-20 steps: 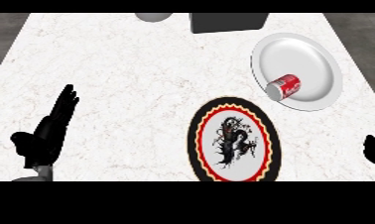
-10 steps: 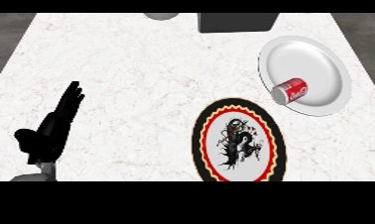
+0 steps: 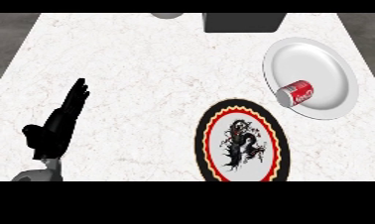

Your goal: Pick the can from the plate and place it in the plate

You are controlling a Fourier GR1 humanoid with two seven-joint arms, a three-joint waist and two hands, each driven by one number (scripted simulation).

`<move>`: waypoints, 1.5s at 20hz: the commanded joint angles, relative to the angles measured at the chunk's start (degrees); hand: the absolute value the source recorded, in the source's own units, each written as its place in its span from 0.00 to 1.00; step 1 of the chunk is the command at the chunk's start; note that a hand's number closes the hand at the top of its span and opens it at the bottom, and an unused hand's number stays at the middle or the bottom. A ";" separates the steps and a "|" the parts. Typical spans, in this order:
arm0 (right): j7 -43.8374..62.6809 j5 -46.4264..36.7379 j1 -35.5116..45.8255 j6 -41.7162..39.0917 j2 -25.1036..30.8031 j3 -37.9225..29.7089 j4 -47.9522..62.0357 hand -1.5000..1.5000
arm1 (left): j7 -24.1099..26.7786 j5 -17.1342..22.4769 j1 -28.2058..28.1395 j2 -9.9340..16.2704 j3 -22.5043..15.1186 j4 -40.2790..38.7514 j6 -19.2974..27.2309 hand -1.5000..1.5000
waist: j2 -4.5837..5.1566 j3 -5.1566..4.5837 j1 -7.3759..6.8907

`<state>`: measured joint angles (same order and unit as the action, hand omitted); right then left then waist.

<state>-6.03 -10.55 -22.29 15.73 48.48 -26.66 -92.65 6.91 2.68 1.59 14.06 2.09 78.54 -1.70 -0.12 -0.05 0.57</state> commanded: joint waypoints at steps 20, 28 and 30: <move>15.10 -19.70 43.30 -2.72 -14.80 24.18 20.34 1.00 | 0.01 -2.71 -1.68 -3.27 -0.42 1.41 -0.08 0.50 | 0.23 0.06 -1.65; 12.30 -17.41 54.46 3.98 -21.90 17.63 39.22 0.00 | 1.13 -2.92 1.56 -2.80 0.01 -1.79 -1.95 0.50 | 0.44 0.09 -1.73; 11.14 -19.73 55.16 6.61 -22.48 17.60 44.07 0.00 | 1.07 0.32 2.06 0.40 4.07 -2.28 -4.81 0.50 | 0.38 0.08 -1.54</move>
<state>6.29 -29.45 29.18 19.04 28.04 -7.40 -56.82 6.14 0.99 4.08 12.23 3.54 77.70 -3.65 0.24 0.02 -0.99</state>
